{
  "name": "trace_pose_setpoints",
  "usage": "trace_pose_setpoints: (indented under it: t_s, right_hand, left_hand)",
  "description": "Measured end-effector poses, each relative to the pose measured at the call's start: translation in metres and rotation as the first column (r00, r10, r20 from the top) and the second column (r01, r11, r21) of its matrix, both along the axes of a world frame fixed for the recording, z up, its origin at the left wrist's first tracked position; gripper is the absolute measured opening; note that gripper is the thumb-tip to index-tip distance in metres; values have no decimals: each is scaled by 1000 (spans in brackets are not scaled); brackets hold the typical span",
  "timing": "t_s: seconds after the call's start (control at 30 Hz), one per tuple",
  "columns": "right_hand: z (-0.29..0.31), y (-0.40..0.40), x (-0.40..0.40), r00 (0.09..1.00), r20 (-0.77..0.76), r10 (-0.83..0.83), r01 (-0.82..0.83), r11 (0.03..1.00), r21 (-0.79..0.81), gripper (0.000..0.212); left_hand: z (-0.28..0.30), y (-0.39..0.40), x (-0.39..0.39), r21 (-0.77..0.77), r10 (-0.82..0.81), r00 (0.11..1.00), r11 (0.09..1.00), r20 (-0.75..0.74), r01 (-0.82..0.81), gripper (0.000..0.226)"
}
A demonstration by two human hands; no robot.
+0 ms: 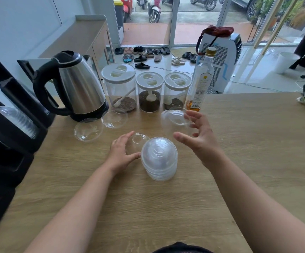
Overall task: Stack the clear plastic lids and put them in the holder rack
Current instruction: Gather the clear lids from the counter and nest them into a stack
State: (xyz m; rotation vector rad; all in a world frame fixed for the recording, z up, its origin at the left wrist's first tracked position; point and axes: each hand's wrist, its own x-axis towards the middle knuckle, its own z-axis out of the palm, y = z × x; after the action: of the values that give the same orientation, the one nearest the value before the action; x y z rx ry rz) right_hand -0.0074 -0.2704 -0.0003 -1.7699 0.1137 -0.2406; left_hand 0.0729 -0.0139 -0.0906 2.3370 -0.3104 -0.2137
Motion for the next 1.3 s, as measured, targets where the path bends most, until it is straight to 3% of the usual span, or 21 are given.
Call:
trace_pose_setpoints:
  t_s: [0.13, 0.23, 0.37, 0.6, 0.83, 1.07, 1.3]
  right_hand:
    - [12, 27, -12, 982, 8, 187, -178, 947, -268, 78]
    - [3, 36, -20, 975, -77, 208, -221, 895, -388, 80]
    - [-2, 38, -25, 970, -106, 220, -244, 866, -436, 76]
    - [-11, 35, -28, 967, -114, 228, -255, 866, -429, 76]
    - [-13, 33, -28, 967, -134, 219, -255, 883, -395, 81]
    - [-13, 24, -30, 978, -102, 184, -209, 911, -356, 118]
    - [-16, 9, -35, 965, -167, 202, -249, 905, -344, 126]
  left_hand:
    - [0, 9, -4, -89, 39, 999, 995, 19, -37, 91]
    - [8, 18, -14, -185, 120, 992, 977, 42, -110, 90]
    - [23, 24, -26, -317, 225, 974, 924, -2, -214, 92]
    - [75, 11, -48, -439, 192, 975, 890, 111, -125, 95]
    - [113, -12, -77, -261, -10, 956, 961, 292, 90, 87]
    - [102, -20, -83, -179, -135, 949, 965, 285, 191, 87]
    - [80, -31, -84, -137, -180, 955, 967, 236, 216, 87]
